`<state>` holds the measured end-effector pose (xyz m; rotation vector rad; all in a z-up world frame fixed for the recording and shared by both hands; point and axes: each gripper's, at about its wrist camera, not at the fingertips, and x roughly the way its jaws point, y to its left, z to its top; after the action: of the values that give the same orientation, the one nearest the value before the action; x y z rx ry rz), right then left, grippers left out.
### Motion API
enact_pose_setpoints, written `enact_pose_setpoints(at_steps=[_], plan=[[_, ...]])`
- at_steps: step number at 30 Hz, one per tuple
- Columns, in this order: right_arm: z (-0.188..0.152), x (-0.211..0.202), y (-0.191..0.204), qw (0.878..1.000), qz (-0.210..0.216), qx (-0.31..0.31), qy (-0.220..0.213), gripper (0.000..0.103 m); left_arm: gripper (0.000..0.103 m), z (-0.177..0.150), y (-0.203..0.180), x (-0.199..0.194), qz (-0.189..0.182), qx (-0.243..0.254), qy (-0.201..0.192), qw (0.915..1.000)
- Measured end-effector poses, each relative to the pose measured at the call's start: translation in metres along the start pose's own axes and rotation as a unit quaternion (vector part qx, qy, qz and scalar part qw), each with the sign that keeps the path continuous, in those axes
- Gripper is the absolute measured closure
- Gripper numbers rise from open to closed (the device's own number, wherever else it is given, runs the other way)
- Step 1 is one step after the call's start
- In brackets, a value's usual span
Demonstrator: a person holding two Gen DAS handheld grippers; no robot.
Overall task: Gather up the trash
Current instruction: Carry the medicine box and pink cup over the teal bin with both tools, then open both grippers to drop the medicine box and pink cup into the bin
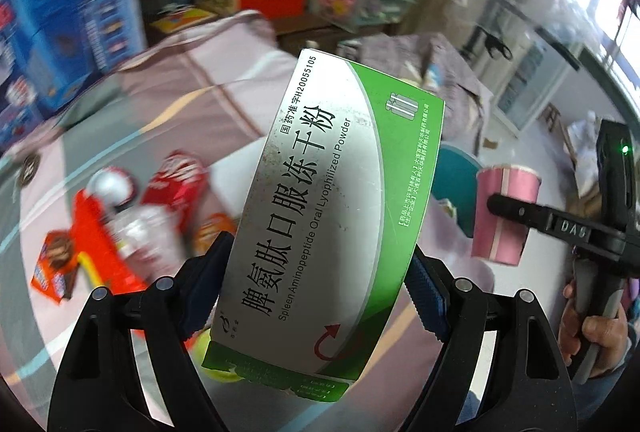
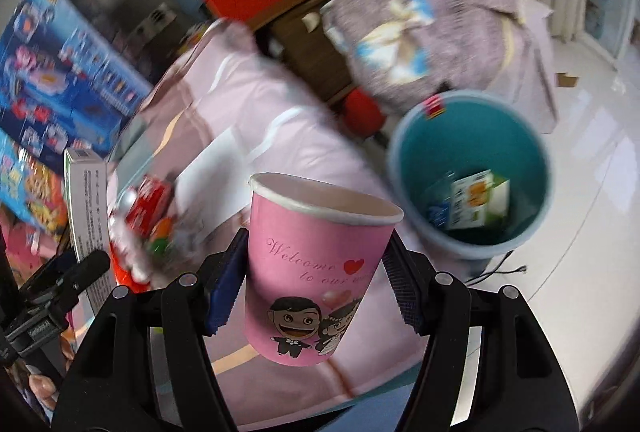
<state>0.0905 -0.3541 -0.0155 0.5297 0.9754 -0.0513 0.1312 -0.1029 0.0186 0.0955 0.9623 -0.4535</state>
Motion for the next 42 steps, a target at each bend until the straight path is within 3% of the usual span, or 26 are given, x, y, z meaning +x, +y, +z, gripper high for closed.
enact_pose_setpoints(at_steps=[9,18,30,42], plan=[[0.016,-0.025,-0.103,0.995,-0.034,0.083,-0.047,0.04,0.021,0.027,-0.092,0.056,-0.021,0.075,0.045,0.996],[0.029,-0.02,-0.164,0.989,-0.055,0.128,-0.044,0.04,0.021,0.049,-0.16,0.118,-0.038,0.12,0.09,0.988],[0.047,-0.005,-0.191,0.987,-0.078,0.141,-0.024,0.04,0.02,0.071,-0.212,0.193,-0.049,0.143,0.144,0.978],[0.054,0.014,-0.189,0.988,-0.086,0.132,-0.005,0.039,0.02,0.063,-0.197,0.213,-0.044,0.124,0.168,0.9769]])
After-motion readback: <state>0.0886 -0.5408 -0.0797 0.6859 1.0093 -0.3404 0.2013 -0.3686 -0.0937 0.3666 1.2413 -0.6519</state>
